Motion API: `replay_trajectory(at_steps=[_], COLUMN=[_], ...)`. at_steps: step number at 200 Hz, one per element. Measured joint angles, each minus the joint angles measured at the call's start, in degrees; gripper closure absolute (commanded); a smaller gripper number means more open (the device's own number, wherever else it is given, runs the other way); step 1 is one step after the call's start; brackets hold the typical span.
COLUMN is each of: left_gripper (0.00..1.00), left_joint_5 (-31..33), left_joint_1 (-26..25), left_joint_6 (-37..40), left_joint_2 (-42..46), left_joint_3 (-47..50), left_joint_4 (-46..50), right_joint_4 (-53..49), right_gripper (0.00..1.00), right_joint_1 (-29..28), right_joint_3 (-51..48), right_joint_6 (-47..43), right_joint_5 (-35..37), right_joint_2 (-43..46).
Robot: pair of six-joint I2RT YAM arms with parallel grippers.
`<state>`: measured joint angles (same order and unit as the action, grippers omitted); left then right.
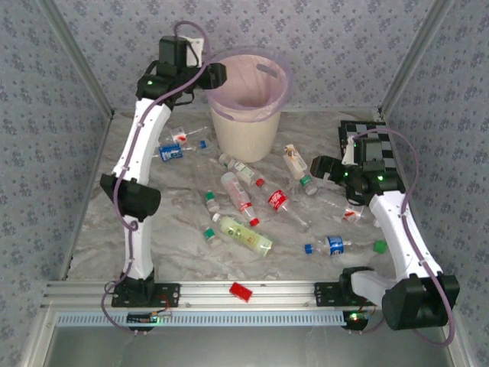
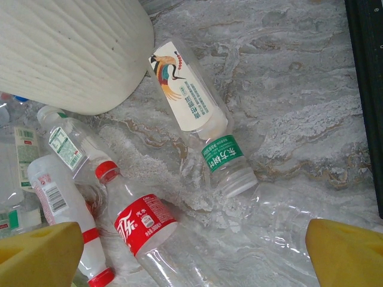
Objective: Put the plastic bottles in the bin
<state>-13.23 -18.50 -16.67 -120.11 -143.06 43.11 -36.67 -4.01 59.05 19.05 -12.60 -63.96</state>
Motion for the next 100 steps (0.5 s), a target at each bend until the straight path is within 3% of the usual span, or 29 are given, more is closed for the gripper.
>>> replay_trajectory(at_steps=[43,69,100], left_gripper=[0.72,0.72,0.71], left_joint_5=[-0.9,-3.87,-7.32], left_joint_1=[4.31,6.97,8.39], left_joint_6=[-6.91,-13.64,-19.23], left_joint_2=[7.19,10.88,11.04], left_joint_3=[17.31,27.41,31.04], left_joint_4=[-9.9,-18.08,-24.41], right_joint_4=[-0.02,-0.02,-0.02], right_gripper=[0.03,0.03,0.03], right_joint_1=[0.02,0.02,0.02], right_joint_3=[-0.24,-0.33,-0.33], right_joint_6=[-0.02,-0.22,-0.24], right_joint_5=[0.11,0.37,0.39], right_joint_2=[0.0,0.0,0.0])
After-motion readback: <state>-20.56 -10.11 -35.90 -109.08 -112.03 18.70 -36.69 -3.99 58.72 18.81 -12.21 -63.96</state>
